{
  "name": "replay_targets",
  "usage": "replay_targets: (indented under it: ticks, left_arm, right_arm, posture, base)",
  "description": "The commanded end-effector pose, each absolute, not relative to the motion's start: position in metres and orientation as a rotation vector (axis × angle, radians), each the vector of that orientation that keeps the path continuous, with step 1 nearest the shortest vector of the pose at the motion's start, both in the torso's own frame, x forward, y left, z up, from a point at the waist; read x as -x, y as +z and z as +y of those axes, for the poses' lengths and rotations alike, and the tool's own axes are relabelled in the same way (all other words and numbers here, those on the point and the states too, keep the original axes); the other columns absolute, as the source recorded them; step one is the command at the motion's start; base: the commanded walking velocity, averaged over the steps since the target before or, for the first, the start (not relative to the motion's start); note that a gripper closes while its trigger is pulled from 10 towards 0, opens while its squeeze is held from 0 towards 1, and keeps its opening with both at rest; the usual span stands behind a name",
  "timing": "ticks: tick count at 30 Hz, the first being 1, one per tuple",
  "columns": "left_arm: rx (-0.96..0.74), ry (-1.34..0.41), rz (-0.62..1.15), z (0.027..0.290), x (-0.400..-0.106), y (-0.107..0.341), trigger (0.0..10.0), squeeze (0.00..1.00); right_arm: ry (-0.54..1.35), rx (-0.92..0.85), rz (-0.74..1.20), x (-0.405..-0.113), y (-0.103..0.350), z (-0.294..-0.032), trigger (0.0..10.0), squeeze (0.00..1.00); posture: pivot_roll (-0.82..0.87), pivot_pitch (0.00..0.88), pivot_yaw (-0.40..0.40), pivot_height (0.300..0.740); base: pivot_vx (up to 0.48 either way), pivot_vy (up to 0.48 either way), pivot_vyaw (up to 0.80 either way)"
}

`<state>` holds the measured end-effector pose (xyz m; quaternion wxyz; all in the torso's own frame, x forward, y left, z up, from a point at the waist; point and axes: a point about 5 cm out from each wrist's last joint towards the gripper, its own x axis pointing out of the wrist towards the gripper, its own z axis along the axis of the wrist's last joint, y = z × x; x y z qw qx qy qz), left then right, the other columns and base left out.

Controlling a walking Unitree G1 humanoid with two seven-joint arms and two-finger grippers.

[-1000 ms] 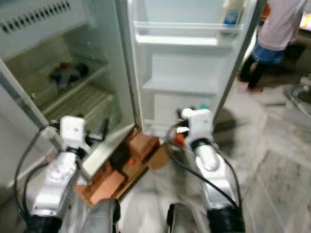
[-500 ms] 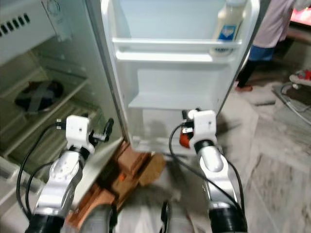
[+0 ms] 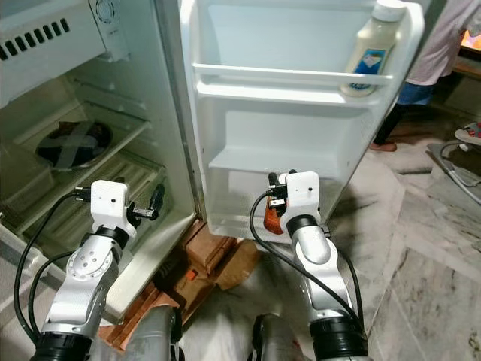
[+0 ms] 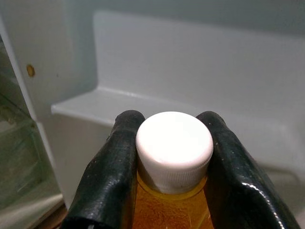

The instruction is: Restocking fridge

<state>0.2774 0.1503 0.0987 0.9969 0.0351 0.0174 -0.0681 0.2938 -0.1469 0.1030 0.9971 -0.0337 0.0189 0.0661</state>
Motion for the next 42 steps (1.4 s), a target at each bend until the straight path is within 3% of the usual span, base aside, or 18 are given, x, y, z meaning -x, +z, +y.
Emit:
replay_targets:
  ticks: [1,12,23,31,42]
  left_arm:
    - [-0.071,-0.132,0.027,0.15,-0.277,0.103,10.0,0.0]
    - [-0.086,-0.135,0.011,0.155,-0.274,0.115,10.0,0.0]
    - [-0.106,-0.107,0.019,0.167,-0.271,0.123,10.0,0.0]
    - [-0.114,-0.12,0.01,0.167,-0.267,0.126,10.0,0.0]
    - [-0.077,-0.185,0.001,0.153,-0.269,0.127,10.0,0.0]
  right_arm:
    - [0.112,0.06,0.021,-0.298,0.109,-0.152,10.0,0.0]
    - [0.163,0.09,0.007,-0.306,0.115,-0.148,10.0,0.0]
    - [0.197,0.128,-0.107,-0.329,0.141,-0.149,10.0,0.0]
    - [0.182,0.147,-0.158,-0.336,0.15,-0.152,10.0,0.0]
    - [0.169,0.162,-0.246,-0.331,0.158,-0.153,10.0,0.0]
  posture:
    - [0.03,0.031,-0.006,0.636]
    - [0.06,0.105,0.01,0.571]
    - [0.09,0.188,0.025,0.571]
    - [0.09,0.197,0.03,0.571]
    - [0.07,0.184,0.045,0.571]
  base:
    - [0.0,0.0,0.0]
    - [0.0,0.0,0.0]
    - [0.0,0.0,0.0]
    - [0.0,0.0,0.0]
    - [0.419,0.0,0.0]
